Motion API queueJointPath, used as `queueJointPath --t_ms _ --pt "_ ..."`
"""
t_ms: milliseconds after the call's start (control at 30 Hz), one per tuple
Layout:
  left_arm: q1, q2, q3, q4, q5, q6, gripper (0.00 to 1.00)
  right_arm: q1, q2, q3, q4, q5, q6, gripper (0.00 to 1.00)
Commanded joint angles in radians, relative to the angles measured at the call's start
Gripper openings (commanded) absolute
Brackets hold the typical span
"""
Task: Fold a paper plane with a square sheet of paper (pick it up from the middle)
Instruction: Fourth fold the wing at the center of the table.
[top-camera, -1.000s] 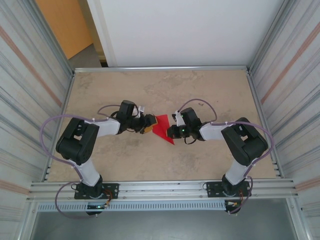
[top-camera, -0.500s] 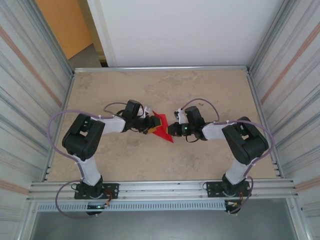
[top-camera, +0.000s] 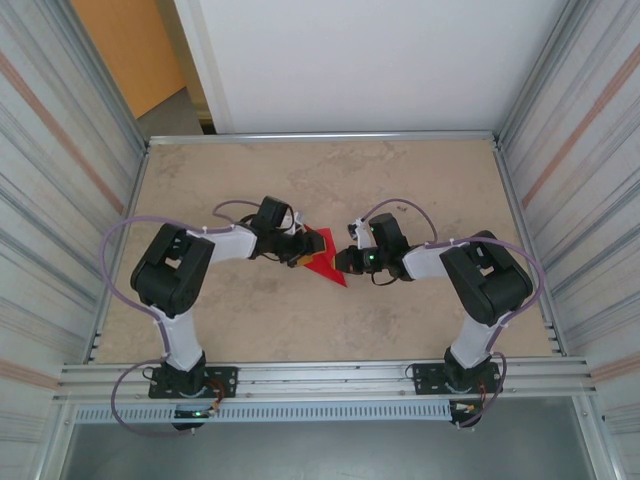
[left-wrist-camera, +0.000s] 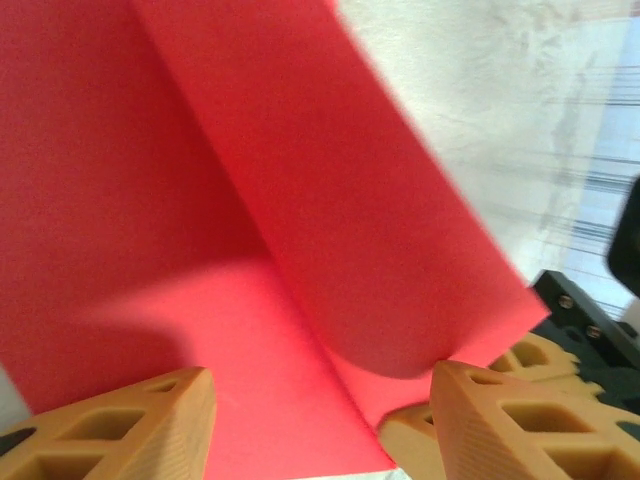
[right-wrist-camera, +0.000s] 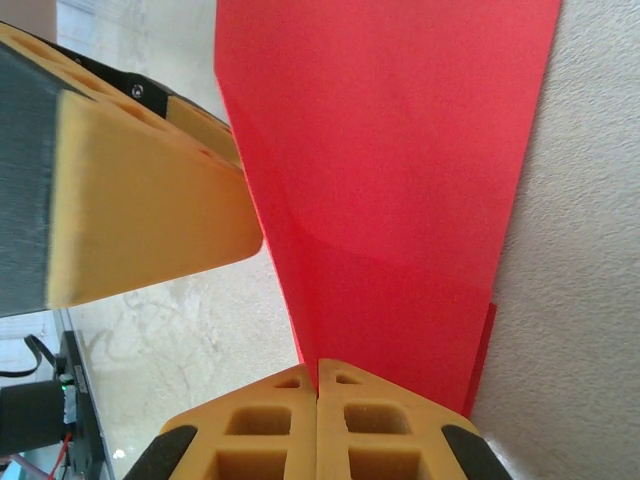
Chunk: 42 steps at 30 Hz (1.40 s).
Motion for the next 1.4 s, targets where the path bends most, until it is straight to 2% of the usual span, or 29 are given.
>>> queueJointPath --t_ms 0,300,400,567,767,1100,1367 --pt "-0.012 0.021 0.044 -0.124 -0.067 0.035 0.58 -0.008 0.015 -0.009 0.008 -0.017 0.018 0.04" --pt "-0.016 0.067 0.091 -0.235 -0.103 0.023 0.57 -0.01 0.007 -0.009 -0.01 -0.008 0.015 0.09" --pt "-0.018 0.077 0.109 -0.286 -0.13 0.028 0.57 -0.009 -0.003 -0.008 -0.034 0.002 0.014 0.16" --pt "-0.019 0.104 0.127 -0.348 -0.151 0.03 0.57 -0.008 -0.077 -0.024 -0.054 0.059 0.02 0.35" --pt "-0.022 0.118 0.143 -0.381 -0.154 0.027 0.57 0.034 -0.141 -0.032 -0.118 0.187 -0.021 0.42" --pt "-0.021 0.127 0.144 -0.376 -0.141 0.024 0.57 0.159 -0.11 0.038 -0.266 0.481 -0.075 0.42" --pt "-0.021 0.132 0.141 -0.371 -0.131 0.025 0.57 0.168 -0.059 0.087 -0.269 0.473 -0.102 0.36"
